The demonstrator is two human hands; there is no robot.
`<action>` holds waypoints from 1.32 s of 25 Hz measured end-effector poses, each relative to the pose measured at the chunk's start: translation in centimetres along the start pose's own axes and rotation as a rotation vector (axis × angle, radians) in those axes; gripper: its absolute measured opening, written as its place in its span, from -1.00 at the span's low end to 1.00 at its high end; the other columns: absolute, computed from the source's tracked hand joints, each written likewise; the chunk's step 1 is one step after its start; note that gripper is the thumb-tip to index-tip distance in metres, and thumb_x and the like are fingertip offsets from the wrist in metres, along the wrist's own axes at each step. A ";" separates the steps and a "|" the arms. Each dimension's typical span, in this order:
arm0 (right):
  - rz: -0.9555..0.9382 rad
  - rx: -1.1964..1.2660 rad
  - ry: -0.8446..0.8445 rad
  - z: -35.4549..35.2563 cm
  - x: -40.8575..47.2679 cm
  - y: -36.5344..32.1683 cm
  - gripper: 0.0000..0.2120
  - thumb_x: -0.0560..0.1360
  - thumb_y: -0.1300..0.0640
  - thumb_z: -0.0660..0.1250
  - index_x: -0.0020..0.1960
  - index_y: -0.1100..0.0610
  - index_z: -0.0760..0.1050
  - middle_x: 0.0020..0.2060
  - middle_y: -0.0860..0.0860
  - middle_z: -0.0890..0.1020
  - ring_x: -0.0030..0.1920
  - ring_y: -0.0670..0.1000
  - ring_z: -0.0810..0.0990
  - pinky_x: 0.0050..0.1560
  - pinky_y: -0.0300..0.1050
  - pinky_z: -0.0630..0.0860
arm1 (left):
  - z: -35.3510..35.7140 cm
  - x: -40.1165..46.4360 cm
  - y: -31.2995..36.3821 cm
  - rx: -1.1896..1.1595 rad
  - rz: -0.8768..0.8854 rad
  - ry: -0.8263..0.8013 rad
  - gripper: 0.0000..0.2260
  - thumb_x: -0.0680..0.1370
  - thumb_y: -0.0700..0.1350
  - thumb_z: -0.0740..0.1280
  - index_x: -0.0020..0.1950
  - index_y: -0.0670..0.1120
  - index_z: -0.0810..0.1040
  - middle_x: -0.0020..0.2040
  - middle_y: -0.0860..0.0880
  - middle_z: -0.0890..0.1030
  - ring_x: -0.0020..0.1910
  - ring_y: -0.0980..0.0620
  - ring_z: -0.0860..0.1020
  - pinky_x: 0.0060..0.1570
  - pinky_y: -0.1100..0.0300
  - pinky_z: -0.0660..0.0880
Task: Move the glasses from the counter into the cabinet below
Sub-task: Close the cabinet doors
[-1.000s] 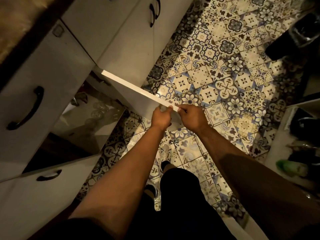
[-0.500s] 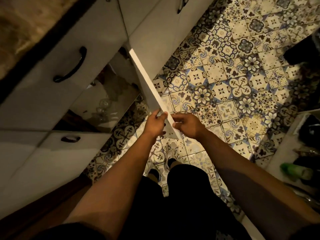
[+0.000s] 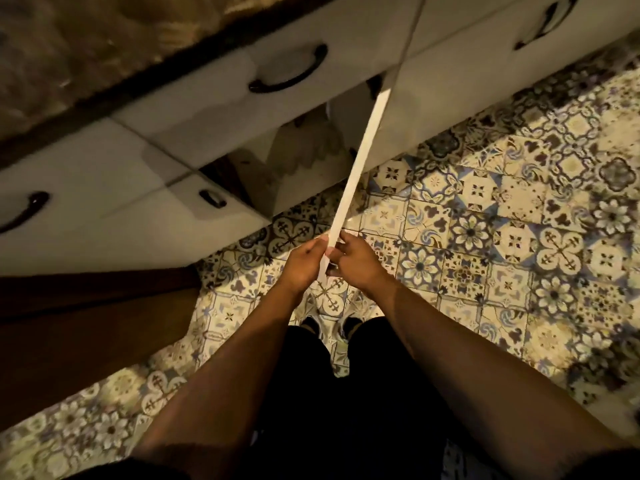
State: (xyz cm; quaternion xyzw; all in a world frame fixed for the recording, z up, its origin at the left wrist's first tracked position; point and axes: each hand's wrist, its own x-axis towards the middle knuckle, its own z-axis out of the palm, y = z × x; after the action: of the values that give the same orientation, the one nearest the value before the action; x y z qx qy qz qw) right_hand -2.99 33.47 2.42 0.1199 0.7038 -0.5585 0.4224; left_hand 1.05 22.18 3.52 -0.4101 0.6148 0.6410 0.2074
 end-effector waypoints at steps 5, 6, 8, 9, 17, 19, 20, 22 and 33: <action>0.030 0.037 0.010 3.8 1.8 -2.5 -0.82 0.62 0.30 0.28 0.20 0.28 0.52 0.09 0.22 0.66 0.05 0.22 0.69 0.00 0.10 0.68 | -3.3 -0.4 -1.7 -0.078 -0.021 0.165 -0.55 0.59 0.23 0.24 0.01 -0.14 0.68 -0.12 -0.14 0.67 -0.17 -0.06 0.55 -0.14 0.08 0.43; 0.038 0.052 0.018 4.6 2.1 -3.0 -0.82 0.62 0.31 0.28 0.21 0.30 0.51 0.07 0.21 0.66 0.03 0.20 0.69 -0.05 0.02 0.69 | -4.0 -0.2 -1.9 -0.112 -0.024 0.192 -0.50 0.58 0.24 0.27 -0.04 -0.22 0.65 -0.20 -0.16 0.60 -0.22 -0.08 0.48 -0.17 0.05 0.38; 0.063 0.085 0.029 6.1 2.7 -4.0 -0.80 0.61 0.32 0.29 0.21 0.34 0.51 0.03 0.20 0.65 -0.01 0.15 0.68 -0.10 -0.08 0.69 | -5.5 0.1 -1.9 -0.216 -0.064 0.252 -0.55 0.56 0.21 0.34 -0.10 -0.21 0.60 -0.25 -0.11 0.52 -0.26 -0.04 0.43 -0.22 0.09 0.39; 0.076 0.109 0.031 6.7 3.0 -4.4 -0.80 0.61 0.32 0.29 0.21 0.36 0.50 0.01 0.20 0.65 -0.02 0.15 0.68 -0.08 -0.07 0.69 | -6.3 0.1 -1.9 -0.287 -0.084 0.273 -0.62 0.54 0.18 0.39 -0.07 -0.17 0.59 -0.24 -0.07 0.54 -0.26 0.00 0.47 -0.25 0.14 0.44; 0.132 0.245 -0.004 10.3 5.8 -8.8 -0.73 0.59 0.37 0.32 0.26 0.44 0.48 0.04 0.24 0.62 0.01 0.12 0.66 0.01 -0.10 0.67 | -11.0 2.1 -0.2 -0.648 -0.059 0.331 -0.80 0.51 -0.09 0.50 0.04 -0.18 0.62 -0.05 -0.13 0.64 -0.05 0.00 0.57 0.12 0.10 0.52; 0.132 0.252 0.008 11.1 6.5 -9.8 -0.76 0.58 0.36 0.33 0.23 0.42 0.50 0.05 0.23 0.64 -0.04 0.08 0.69 0.08 -0.06 0.65 | -11.7 2.9 0.4 -0.708 -0.058 0.342 -0.83 0.52 -0.11 0.49 0.04 -0.15 0.63 -0.04 -0.10 0.69 -0.05 0.03 0.62 0.13 0.12 0.55; 0.133 0.259 0.018 11.4 6.7 -10.2 -0.77 0.57 0.36 0.34 0.21 0.41 0.51 0.05 0.23 0.64 -0.06 0.06 0.69 0.12 -0.03 0.65 | -12.0 3.3 0.7 -0.732 -0.053 0.344 -0.87 0.53 -0.12 0.49 0.01 -0.13 0.63 -0.06 -0.08 0.70 -0.06 0.04 0.64 0.10 0.14 0.58; 0.129 0.278 0.039 12.1 7.3 -11.0 -0.75 0.57 0.36 0.34 0.22 0.43 0.51 0.07 0.25 0.65 -0.04 0.07 0.69 0.19 0.02 0.62 | -12.6 3.9 1.6 -0.769 -0.053 0.372 -0.89 0.52 -0.12 0.50 -0.04 -0.13 0.63 -0.11 -0.04 0.72 -0.10 0.06 0.67 -0.05 0.20 0.61; 0.171 0.311 0.020 14.0 9.8 -14.8 -0.95 0.60 0.30 0.32 0.03 0.30 0.51 -0.02 0.20 0.65 0.12 0.16 0.68 0.24 0.05 0.60 | -15.3 6.5 5.2 -0.922 -0.094 0.349 -0.67 0.52 -0.17 0.49 0.22 -0.26 0.57 0.15 -0.17 0.67 0.18 -0.07 0.64 0.24 0.06 0.55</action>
State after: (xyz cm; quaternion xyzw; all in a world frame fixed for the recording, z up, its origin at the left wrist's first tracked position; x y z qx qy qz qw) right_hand -12.06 12.97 5.08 0.2489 0.6004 -0.6213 0.4377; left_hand -2.53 5.19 3.04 -0.5876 0.2738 0.7579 -0.0731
